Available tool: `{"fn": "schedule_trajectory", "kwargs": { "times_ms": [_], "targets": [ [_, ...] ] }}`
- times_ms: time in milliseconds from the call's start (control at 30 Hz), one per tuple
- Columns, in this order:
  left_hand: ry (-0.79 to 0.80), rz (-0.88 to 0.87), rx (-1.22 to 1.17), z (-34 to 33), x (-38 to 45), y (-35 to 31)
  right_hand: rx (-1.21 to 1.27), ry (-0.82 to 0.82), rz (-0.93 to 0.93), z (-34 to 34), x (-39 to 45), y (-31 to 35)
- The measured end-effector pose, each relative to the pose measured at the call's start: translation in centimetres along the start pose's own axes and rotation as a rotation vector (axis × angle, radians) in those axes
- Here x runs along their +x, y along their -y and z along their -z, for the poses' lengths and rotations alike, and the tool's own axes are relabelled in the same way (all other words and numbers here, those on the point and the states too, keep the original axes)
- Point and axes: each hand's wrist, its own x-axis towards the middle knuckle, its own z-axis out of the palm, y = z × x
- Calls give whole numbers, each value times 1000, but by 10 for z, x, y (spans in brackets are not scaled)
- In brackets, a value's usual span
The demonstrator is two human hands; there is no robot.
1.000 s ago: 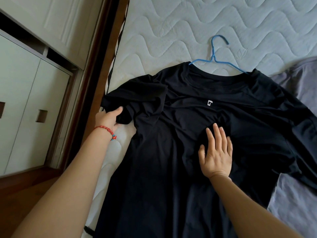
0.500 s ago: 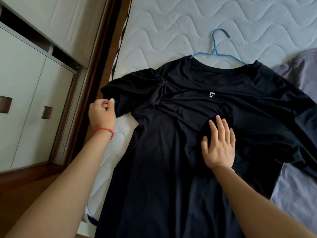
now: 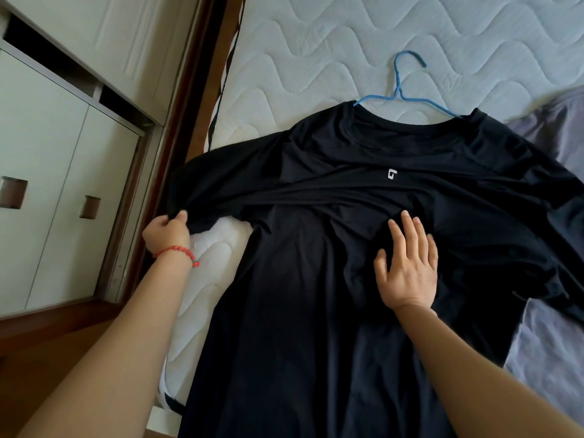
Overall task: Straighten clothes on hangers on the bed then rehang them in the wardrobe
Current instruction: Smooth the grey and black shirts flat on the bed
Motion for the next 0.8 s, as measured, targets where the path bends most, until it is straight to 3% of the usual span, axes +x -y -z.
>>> {"fn": "schedule_trajectory", "kwargs": {
  "times_ms": [167,433,533,667,733,800],
  "targets": [
    [99,139,5,3,22,0,-1,-9,1,-2,1,0],
    [229,4,48,-17,27,-36,-11,-17,3,-3,1,0],
    [150,-78,31,-18,39,-42,-12,-18,3,-3,2,0],
    [-142,-293,272,-21,48,-51,-23,-13,-2,-3,0,-1],
    [-54,-566,366,-30,42,-59,-22,-8,-6,-3,0,-1],
    [144,-847,427,-45,31,-66,-22,-6,-7,-3,1,0]
  ]
}}
